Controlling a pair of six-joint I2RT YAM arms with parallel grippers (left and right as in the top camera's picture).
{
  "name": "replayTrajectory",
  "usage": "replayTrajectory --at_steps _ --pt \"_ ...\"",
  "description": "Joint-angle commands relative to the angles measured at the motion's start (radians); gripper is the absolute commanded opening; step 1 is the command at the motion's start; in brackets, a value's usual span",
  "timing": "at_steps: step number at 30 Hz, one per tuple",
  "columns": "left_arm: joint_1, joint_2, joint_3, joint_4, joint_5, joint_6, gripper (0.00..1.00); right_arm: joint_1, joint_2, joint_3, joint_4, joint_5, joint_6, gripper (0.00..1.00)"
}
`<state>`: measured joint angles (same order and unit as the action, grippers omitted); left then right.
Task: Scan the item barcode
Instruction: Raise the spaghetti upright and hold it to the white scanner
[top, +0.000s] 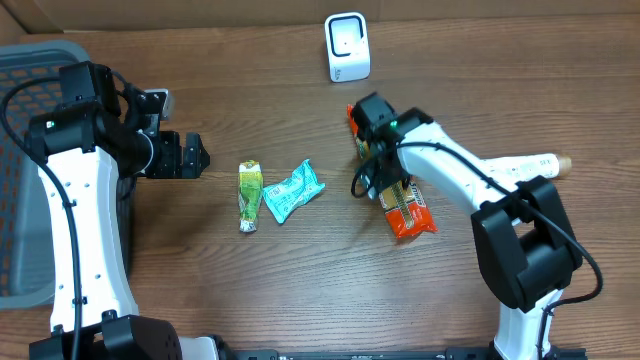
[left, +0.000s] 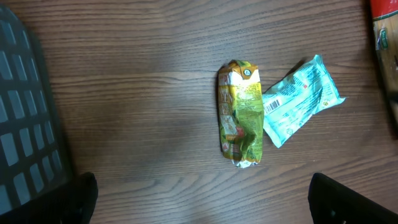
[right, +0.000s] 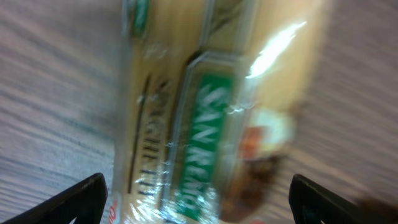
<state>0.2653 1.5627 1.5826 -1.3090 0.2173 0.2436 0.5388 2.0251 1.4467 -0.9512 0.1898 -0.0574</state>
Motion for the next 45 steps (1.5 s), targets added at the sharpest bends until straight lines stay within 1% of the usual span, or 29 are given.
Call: replayTrajectory --at_steps 1,5,6,7,9,12,14,15,17,18,24,28,31,36,38,40,45 --pt "-0.002 -0.007 0.003 0.002 0.015 0.022 1.0 0.007 0.014 -0.047 0.025 -0.047 -0.026 0.93" --pt "-0.002 -0.007 0.003 0.002 0.015 0.022 0.99 -0.007 0.014 -0.047 0.039 -0.045 -0.023 0.93" --pt "-0.002 -0.007 0.003 0.002 0.015 0.022 1.0 -0.014 0.014 -0.047 0.043 -0.045 -0.023 0.88" --pt "-0.002 -0.007 0.003 0.002 0.015 0.022 0.99 -0.02 0.014 -0.047 0.047 -0.046 -0.023 0.82" --pt "-0.002 -0.007 0.003 0.002 0.015 0.022 1.0 -0.033 0.014 -0.047 0.056 -0.046 -0.023 0.64" --pt "-0.002 -0.007 0.003 0.002 0.015 0.022 1.0 -0.05 0.014 -0.047 0.057 -0.053 -0.023 0.47" --pt "-0.002 -0.007 0.003 0.002 0.015 0.022 1.0 -0.056 0.014 -0.047 0.056 -0.085 -0.023 0.25" --pt "-0.002 -0.007 0.003 0.002 0.015 0.022 1.0 -0.058 0.013 -0.045 0.055 -0.114 -0.023 0.17" --pt "-0.002 -0.007 0.003 0.002 0.015 0.022 0.99 -0.06 0.008 -0.031 0.046 -0.199 -0.029 0.06" --pt "-0.002 -0.007 0.003 0.002 0.015 0.022 1.0 -0.062 0.005 -0.018 0.038 -0.252 -0.045 0.04" --pt "-0.002 -0.007 0.003 0.002 0.015 0.022 1.0 -0.122 -0.057 0.134 -0.075 -0.664 -0.143 0.04" --pt "-0.002 -0.007 0.003 0.002 0.015 0.022 1.0 -0.203 -0.114 0.227 -0.129 -1.019 -0.2 0.04" --pt "-0.002 -0.007 0.003 0.002 0.015 0.022 1.0 -0.28 -0.151 0.268 -0.132 -1.249 -0.206 0.04" --pt "-0.002 -0.007 0.003 0.002 0.015 0.022 1.0 -0.364 -0.163 0.297 -0.131 -1.533 -0.206 0.04" --pt "-0.002 -0.007 0.003 0.002 0.015 0.022 1.0 -0.38 -0.163 0.304 -0.121 -1.603 -0.205 0.03" --pt "-0.002 -0.007 0.003 0.002 0.015 0.022 1.0 -0.384 -0.163 0.322 -0.116 -1.62 -0.2 0.03" --pt "-0.002 -0.007 0.003 0.002 0.015 0.022 1.0 -0.376 -0.163 0.4 -0.107 -1.5 -0.115 0.03"
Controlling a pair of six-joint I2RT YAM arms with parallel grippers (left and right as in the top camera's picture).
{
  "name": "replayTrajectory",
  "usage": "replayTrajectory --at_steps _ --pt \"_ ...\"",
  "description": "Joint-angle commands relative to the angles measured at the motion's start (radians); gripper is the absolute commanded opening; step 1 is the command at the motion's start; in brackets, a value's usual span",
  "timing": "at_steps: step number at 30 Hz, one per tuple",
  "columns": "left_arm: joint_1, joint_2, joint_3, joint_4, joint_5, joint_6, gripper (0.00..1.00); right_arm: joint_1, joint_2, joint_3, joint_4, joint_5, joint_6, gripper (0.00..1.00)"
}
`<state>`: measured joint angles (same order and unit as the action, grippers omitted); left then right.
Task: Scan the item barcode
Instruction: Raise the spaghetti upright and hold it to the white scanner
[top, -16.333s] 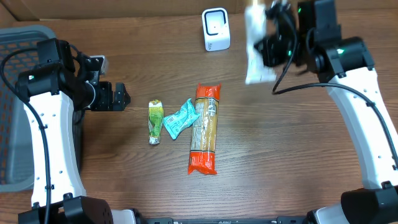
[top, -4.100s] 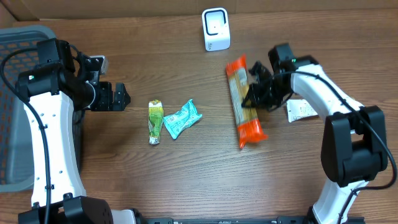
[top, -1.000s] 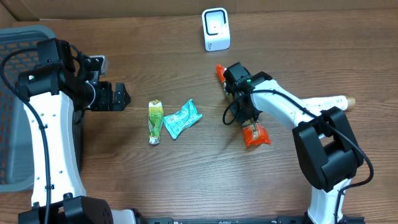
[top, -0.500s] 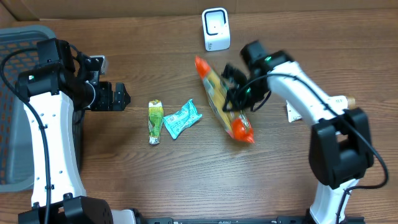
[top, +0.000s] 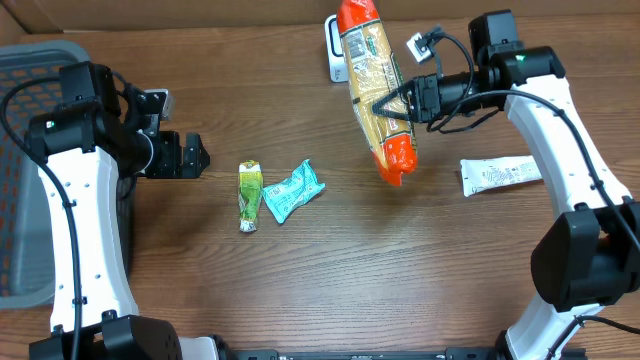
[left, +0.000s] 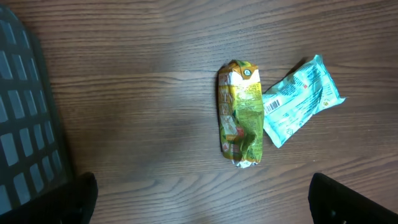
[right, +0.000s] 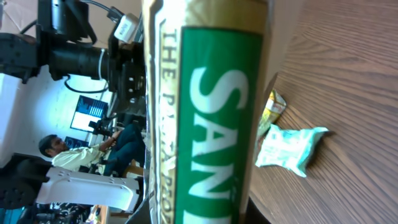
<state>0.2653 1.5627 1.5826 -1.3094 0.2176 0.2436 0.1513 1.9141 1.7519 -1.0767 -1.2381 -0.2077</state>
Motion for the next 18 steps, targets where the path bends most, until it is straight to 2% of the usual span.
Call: replayTrajectory --at_steps 1,3,7,12,15,18 --pt "-0.002 -0.007 0.003 0.002 0.015 0.022 1.0 0.016 -0.051 0.116 0.026 -0.035 0.06 0.03" --pt "-0.002 -0.007 0.003 0.002 0.015 0.022 0.99 0.029 -0.051 0.169 0.039 0.104 0.121 0.03" --pt "-0.002 -0.007 0.003 0.002 0.015 0.022 1.0 0.107 -0.051 0.238 0.084 0.715 0.24 0.03" --pt "-0.002 -0.007 0.003 0.002 0.015 0.022 1.0 0.253 -0.01 0.22 0.19 1.389 0.225 0.03" --pt "-0.002 -0.007 0.003 0.002 0.015 0.022 1.0 0.303 0.064 0.215 0.28 1.631 0.153 0.04" --pt "-0.002 -0.007 0.003 0.002 0.015 0.022 1.0 0.326 0.149 0.215 0.383 1.775 0.061 0.04"
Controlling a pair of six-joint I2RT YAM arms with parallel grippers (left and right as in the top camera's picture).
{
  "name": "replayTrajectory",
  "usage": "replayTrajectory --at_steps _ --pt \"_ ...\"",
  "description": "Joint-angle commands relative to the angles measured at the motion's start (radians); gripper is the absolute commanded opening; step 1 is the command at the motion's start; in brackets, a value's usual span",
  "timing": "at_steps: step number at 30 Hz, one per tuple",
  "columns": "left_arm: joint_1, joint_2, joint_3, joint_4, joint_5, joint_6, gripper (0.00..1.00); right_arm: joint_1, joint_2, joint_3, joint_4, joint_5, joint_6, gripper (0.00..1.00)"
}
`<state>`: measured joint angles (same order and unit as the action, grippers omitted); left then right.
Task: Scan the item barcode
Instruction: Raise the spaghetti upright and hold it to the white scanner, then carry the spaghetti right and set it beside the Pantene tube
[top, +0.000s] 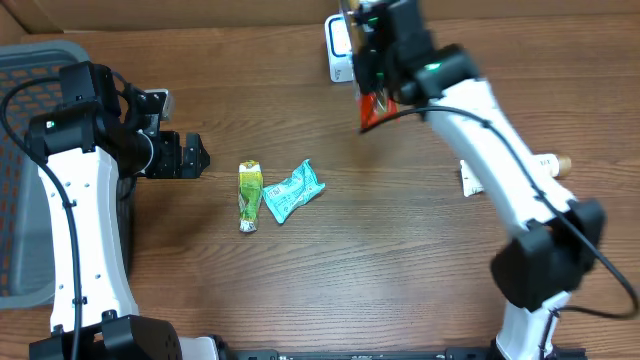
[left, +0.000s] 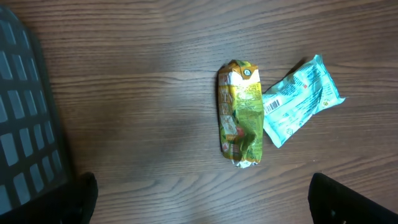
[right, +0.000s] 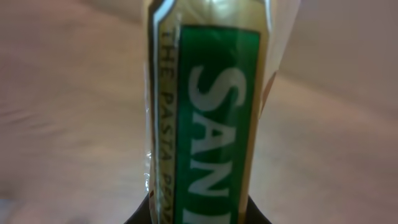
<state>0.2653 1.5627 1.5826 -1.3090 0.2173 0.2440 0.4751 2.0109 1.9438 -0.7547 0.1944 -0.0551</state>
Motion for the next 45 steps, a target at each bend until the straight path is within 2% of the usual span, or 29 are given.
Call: replayTrajectory --at_steps 1,7,12,28,38,42,45 --pt "-0.002 -0.007 0.003 0.002 0.015 0.022 0.99 0.005 0.083 0.023 0.101 0.384 -0.132 0.04" --pt "-0.002 -0.007 0.003 0.002 0.015 0.022 1.0 0.005 0.246 0.023 0.306 0.566 -0.437 0.04" --pt "-0.002 -0.007 0.003 0.002 0.015 0.022 1.0 0.006 0.333 0.023 0.437 0.626 -0.578 0.04" --pt "-0.002 -0.007 0.003 0.002 0.016 0.022 0.99 0.006 0.355 0.023 0.505 0.723 -0.601 0.04" --pt "-0.002 -0.007 0.003 0.002 0.015 0.022 0.99 0.039 0.335 0.023 0.496 0.791 -0.578 0.03" --pt "-0.002 -0.007 0.003 0.002 0.015 0.022 1.0 0.051 0.221 0.023 0.361 0.762 -0.375 0.03" --pt "-0.002 -0.007 0.003 0.002 0.015 0.022 1.0 0.039 0.073 0.023 0.12 0.567 -0.162 0.03"
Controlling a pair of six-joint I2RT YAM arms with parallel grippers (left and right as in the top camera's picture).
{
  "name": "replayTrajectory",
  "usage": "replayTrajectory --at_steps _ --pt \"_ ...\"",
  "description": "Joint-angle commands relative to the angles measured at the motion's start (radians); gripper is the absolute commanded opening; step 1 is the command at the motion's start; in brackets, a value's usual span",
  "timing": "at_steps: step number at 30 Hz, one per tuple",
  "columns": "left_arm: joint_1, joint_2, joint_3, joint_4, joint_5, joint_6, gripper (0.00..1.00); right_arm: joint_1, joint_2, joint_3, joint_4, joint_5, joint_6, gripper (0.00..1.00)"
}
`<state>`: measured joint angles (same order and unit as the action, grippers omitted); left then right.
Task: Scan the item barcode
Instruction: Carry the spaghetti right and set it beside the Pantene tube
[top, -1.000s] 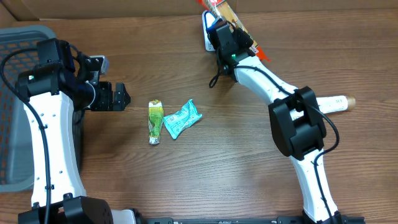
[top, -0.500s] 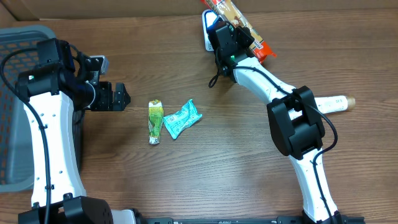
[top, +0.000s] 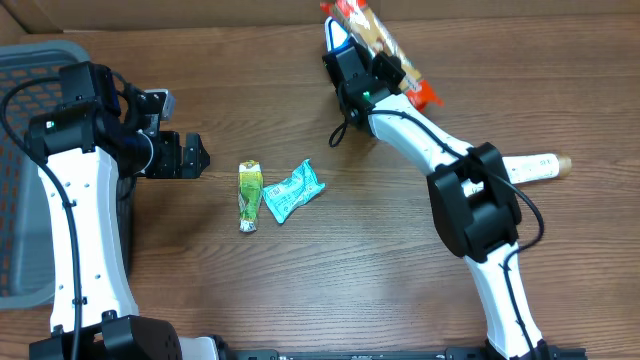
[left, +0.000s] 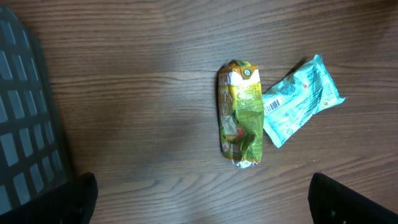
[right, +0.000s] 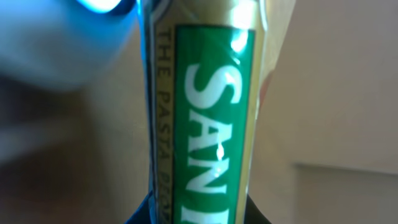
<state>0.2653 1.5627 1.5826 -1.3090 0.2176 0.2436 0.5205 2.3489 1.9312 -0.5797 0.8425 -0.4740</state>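
Note:
A long pasta packet (top: 385, 45), clear with a green label and a red end, is held aloft at the back of the table. My right gripper (top: 368, 68) is shut on it. The white scanner (top: 331, 38) is mostly hidden behind that gripper. In the right wrist view the packet's green label (right: 211, 124) fills the middle between my right gripper (right: 198, 213) fingers, and a blue glow (right: 99, 7) shows at top left. My left gripper (top: 196, 155) stands open over bare wood, and in its wrist view the left gripper (left: 202, 205) holds nothing.
A green-yellow packet (top: 249, 195) and a teal packet (top: 293, 191) lie side by side mid-table, and the left wrist view shows the same green-yellow packet (left: 240, 113) and teal packet (left: 298, 102). A white tube (top: 530, 165) lies at the right. A grey basket (top: 20, 170) stands at the left edge.
The right arm has turned at the scanner. The pasta packet now slants with its red end to the right, and a blue glow has appeared in the right wrist view. The left arm is unmoved.
The right gripper was first down on the pasta packet lying right of centre. Then it held the packet in the air near the back, a white tube showing where it had lain. Then the packet was in front of the scanner, where it now stands turned.

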Motion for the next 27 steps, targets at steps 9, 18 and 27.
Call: replayTrajectory --at_steps 9,18,27 --pt "-0.002 -0.007 0.003 0.002 0.015 0.022 1.0 -0.332 -0.535 0.035 -0.518 -0.715 0.928 0.04" --pt "-0.002 -0.007 0.003 0.002 0.015 0.022 0.99 -0.637 -0.483 -0.23 -0.413 -0.747 1.325 0.04" --pt "-0.002 -0.007 0.003 0.002 0.015 0.022 0.99 -0.651 -0.473 -0.587 -0.023 -0.776 1.448 0.04"
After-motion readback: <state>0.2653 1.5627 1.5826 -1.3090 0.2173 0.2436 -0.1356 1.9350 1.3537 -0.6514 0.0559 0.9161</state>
